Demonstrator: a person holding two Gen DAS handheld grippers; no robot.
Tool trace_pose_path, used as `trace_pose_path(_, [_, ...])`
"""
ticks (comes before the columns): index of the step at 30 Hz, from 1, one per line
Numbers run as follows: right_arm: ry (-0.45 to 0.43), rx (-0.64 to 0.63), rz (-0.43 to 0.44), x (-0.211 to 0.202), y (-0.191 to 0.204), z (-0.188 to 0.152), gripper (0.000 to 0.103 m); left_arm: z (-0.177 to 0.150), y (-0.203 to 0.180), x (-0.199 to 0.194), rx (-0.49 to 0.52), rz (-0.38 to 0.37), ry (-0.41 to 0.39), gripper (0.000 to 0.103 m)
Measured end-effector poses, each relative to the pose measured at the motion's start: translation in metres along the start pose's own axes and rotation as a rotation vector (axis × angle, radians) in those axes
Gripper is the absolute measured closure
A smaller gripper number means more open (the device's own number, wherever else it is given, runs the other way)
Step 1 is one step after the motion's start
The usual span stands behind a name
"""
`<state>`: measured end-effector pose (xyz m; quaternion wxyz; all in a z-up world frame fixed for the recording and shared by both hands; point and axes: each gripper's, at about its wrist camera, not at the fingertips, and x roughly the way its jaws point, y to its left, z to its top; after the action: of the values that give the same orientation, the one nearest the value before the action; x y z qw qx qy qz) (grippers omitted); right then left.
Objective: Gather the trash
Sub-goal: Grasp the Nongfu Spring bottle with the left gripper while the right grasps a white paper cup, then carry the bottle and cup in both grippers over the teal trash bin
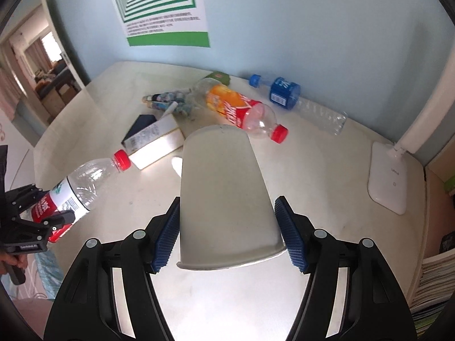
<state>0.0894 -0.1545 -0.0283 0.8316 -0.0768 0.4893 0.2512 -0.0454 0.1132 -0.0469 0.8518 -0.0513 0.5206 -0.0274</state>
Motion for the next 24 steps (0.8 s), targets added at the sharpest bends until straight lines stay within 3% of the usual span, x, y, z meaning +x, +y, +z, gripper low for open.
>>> trace_pose_path(8, [-0.009,-0.227,0.183,-0.005,0.093,0.026,0.037,-0.051,0.059,-0.053,-0.186,0.127,-0.030,0.041])
trace_pose_path(13, [0.003,-0.370,0.281,0.001,0.177,0.031,0.037,-0.102,0.112,-0.082,-0.315,0.207,-0.044,0.041])
trace_pose_path(18, [0.041,-0.476,0.389,0.012,0.276,0.027,0.037,-0.171,0.179,-0.105,-0.463,0.258,-0.027,0.041])
trace_pose_path(24, [0.123,-0.628,0.525,0.034,0.423,0.002,0.036,-0.275,0.269,-0.131,-0.653,0.325,0.030,0.041])
